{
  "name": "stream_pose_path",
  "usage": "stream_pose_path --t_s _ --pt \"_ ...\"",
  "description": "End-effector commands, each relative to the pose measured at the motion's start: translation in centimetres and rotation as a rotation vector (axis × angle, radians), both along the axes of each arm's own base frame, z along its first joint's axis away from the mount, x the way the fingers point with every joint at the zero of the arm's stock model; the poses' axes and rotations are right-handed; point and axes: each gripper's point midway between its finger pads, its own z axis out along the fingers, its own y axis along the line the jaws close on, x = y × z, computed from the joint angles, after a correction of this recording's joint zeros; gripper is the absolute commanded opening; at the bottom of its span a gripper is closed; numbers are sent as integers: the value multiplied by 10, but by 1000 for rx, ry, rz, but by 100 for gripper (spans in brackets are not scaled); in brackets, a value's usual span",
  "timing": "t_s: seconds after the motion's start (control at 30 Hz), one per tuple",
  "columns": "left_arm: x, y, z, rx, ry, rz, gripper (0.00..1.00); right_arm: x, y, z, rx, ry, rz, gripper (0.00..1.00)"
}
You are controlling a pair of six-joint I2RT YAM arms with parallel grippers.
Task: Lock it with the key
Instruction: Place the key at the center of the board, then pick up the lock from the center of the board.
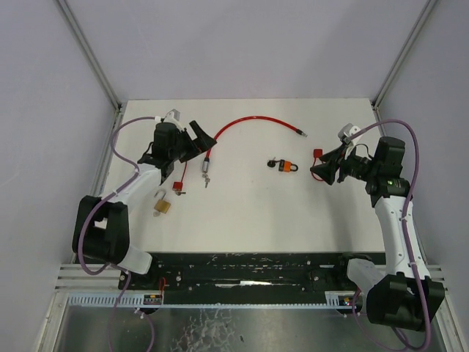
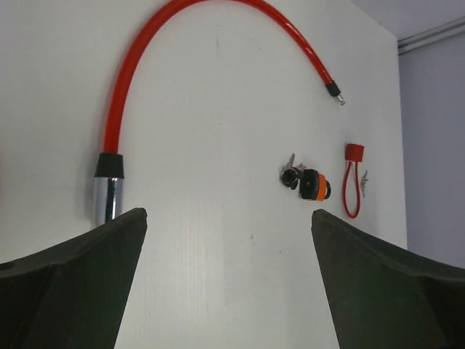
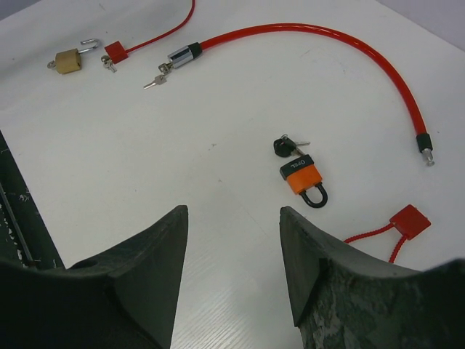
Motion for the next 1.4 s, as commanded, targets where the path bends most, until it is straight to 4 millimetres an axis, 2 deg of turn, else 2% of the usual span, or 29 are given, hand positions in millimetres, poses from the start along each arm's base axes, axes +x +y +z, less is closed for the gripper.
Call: stream_pose_path --t_s 0.0,0.1,0.27,0.4,0.57,0.6,0.67,0.77,1.37 --pt "-8 28 -5 162 67 55 93 -3 4 14 11 -67 32 59" --pt "-5 51 -7 314 114 103 93 -4 4 14 13 -67 35 59" --pt "-9 81 -24 536 228 111 93 -4 4 13 12 -67 37 59" --pt "-18 103 -55 683 356 80 92 -4 4 13 10 -72 37 59" --pt "-30 115 -96 801 522 -2 80 -4 4 10 10 -63 34 59" --pt "-32 118 -103 821 542 -7 75 -3 4 10 11 -61 33 59" --pt "-36 121 -113 845 574 -24 64 -3 3 9 10 -60 32 59" --pt "-39 124 -125 869 611 -45 54 -3 4 9 10 -60 34 59" --pt "-31 111 -152 855 660 -163 32 -2 4 7 11 -54 35 59"
